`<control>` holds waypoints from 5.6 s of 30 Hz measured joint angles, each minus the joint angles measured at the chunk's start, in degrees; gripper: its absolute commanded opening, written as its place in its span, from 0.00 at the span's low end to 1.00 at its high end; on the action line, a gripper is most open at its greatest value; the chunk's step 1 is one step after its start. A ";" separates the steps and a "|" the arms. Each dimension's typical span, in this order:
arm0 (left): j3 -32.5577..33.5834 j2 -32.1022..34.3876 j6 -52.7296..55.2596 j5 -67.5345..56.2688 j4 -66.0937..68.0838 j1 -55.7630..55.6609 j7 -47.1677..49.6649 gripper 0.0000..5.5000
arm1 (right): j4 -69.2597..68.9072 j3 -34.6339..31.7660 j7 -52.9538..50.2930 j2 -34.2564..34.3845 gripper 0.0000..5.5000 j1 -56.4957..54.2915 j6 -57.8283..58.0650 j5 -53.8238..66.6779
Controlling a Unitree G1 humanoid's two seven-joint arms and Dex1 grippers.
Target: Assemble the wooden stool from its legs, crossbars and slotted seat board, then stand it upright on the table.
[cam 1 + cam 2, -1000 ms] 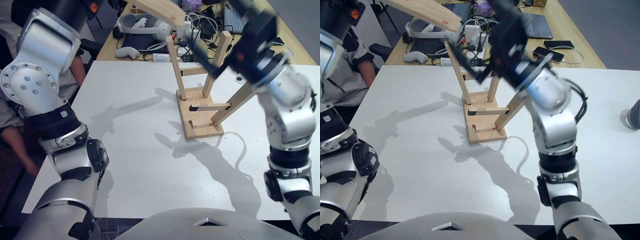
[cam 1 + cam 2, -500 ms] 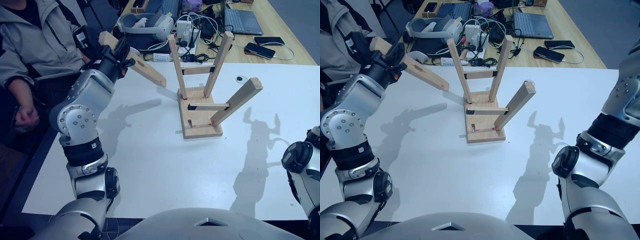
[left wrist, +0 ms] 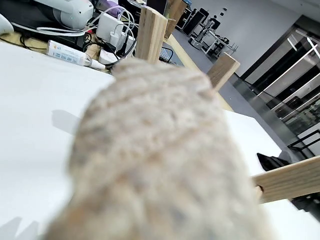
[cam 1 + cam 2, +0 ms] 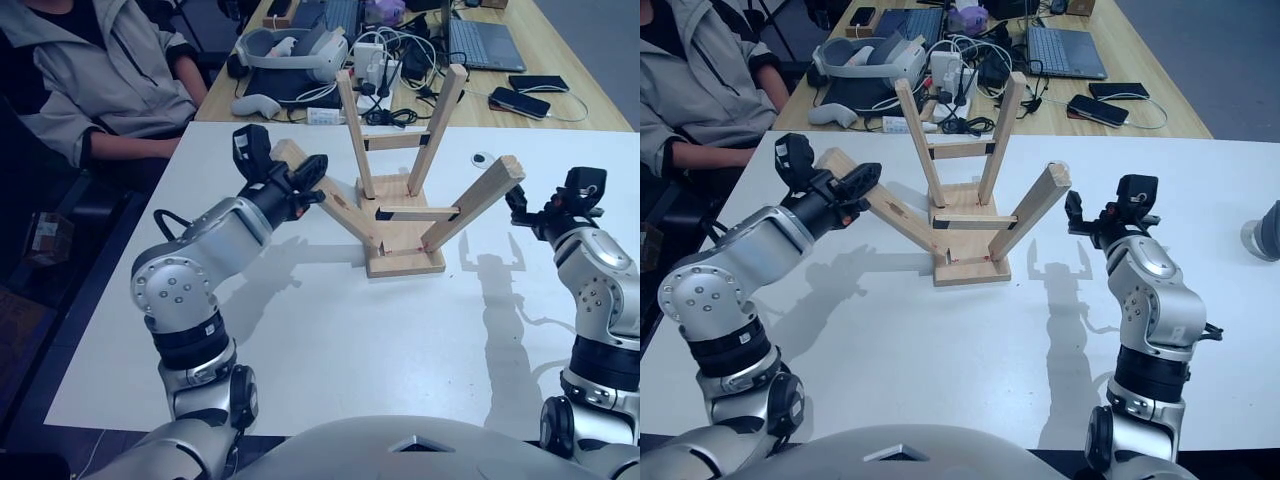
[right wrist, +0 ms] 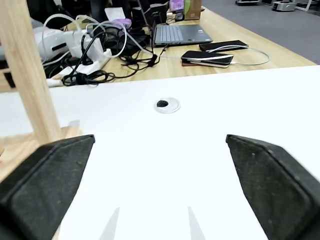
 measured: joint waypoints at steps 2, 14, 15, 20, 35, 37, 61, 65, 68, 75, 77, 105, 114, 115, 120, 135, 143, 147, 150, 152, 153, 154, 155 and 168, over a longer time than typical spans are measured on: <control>-0.10 -2.87 0.03 -2.02 -0.16 1.55 4.75 0.18 | -0.59 0.39 0.26 0.00 0.89 0.11 0.17 -0.01; 1.11 -5.14 -5.05 -2.84 -0.23 3.16 18.53 0.18 | -0.95 0.42 -0.27 0.00 0.89 -0.95 -0.09 -0.78; 1.11 -5.19 -5.82 -2.79 0.44 3.16 18.53 0.18 | -0.95 0.43 -0.28 0.00 0.89 -1.07 -0.11 -0.91; 0.72 -4.12 -7.84 -1.71 3.46 1.76 16.24 0.18 | -0.95 0.56 -0.39 0.15 0.89 -1.43 -0.42 -1.53; -1.13 -1.37 -10.95 5.33 5.14 1.36 6.78 0.18 | -0.96 1.32 -0.55 0.71 0.89 -1.78 -1.68 -1.78; -1.18 -1.44 -10.99 5.29 3.60 2.71 6.72 0.18 | -0.96 1.31 -0.54 0.71 0.89 -1.78 -1.69 -1.77; -15.38 -0.40 -8.13 19.14 -5.49 2.30 2.46 0.18 | -3.08 0.95 6.99 -0.73 0.89 -5.73 -6.20 1.20; -15.28 -0.42 -6.44 20.25 -5.28 1.41 0.32 0.18 | -3.07 1.11 8.43 -1.68 0.89 -6.36 -7.33 1.55; -15.22 -0.31 -4.74 20.63 -4.92 0.35 -1.33 0.18 | -2.95 1.33 8.77 -1.99 0.89 -6.36 -7.88 1.54; -13.64 -1.24 -2.51 20.79 -4.03 -0.26 -4.11 0.18 | -0.13 -1.93 11.84 -3.09 0.89 -8.46 -11.04 4.17; -13.61 -0.65 -2.23 21.65 -2.52 -1.42 -6.42 0.18 | 1.76 -5.12 14.13 -5.16 0.89 -11.42 -11.38 7.46; -19.08 3.14 0.43 30.74 5.63 -7.88 -25.46 0.18 | -15.88 -8.83 32.06 -25.90 0.89 2.79 7.80 46.90; -17.99 2.15 2.42 31.61 4.89 -8.16 -25.69 0.18 | -17.58 -0.53 37.15 -27.66 0.89 9.81 -0.07 33.50; -17.90 1.81 2.53 31.82 4.38 -7.79 -25.59 0.18 | -17.57 0.02 36.97 -27.30 0.89 9.81 -0.70 32.54; -16.45 -1.17 3.03 32.58 1.93 -5.09 -23.57 0.25 | -17.54 2.32 35.72 -26.21 0.89 10.00 -2.81 29.71; -9.90 -8.80 9.27 31.91 0.02 -3.51 -20.96 0.49 | -16.76 4.31 35.26 -24.65 0.89 10.86 -5.36 26.82; -7.27 -13.48 10.90 31.74 -2.72 -2.26 -19.82 0.49 | -17.08 4.30 35.09 -24.64 0.89 11.65 -5.45 26.74; -10.50 -10.50 12.13 32.07 -4.37 -0.39 -21.35 0.49 | -17.35 4.27 34.86 -24.64 0.89 11.87 -5.45 26.75; -17.06 -5.56 10.79 34.47 -5.35 0.07 -23.33 0.49 | -17.38 4.27 34.77 -24.64 0.89 11.87 -5.45 26.77; -20.38 -3.24 9.48 36.49 -5.30 0.71 -23.89 0.49 | -17.39 4.27 34.73 -24.64 0.89 11.87 -5.45 26.76; -21.47 -2.48 8.87 37.35 -5.28 0.71 -24.24 0.49 | -17.39 4.29 34.72 -24.64 0.89 11.85 -5.45 26.76; -22.24 -1.74 8.32 37.88 -5.26 0.69 -24.55 0.49 | -17.40 4.29 34.71 -24.64 0.89 11.84 -5.45 26.76; -23.24 -1.01 7.69 38.66 -5.25 0.63 -24.91 0.49 | -17.41 4.29 34.69 -24.63 0.89 11.84 -5.45 26.75; -28.86 2.41 4.39 44.07 -4.39 -0.02 -27.97 0.49 | -17.38 5.20 34.66 -24.22 0.89 11.76 -6.13 25.51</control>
